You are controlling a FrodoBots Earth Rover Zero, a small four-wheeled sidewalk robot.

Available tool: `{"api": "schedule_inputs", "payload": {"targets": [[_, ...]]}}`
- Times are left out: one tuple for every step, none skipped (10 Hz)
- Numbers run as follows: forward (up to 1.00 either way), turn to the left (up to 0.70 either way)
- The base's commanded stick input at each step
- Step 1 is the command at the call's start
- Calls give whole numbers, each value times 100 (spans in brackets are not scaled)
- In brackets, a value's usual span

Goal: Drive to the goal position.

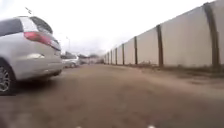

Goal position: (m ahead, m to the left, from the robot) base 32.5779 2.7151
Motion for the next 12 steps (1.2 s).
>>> {"api": "schedule_inputs", "payload": {"targets": [[100, 0], [100, 0], [100, 7], [100, 25], [100, 10], [100, 0], [100, 0], [100, 0], [100, 0], [100, 0], [100, 0], [100, 0]]}}
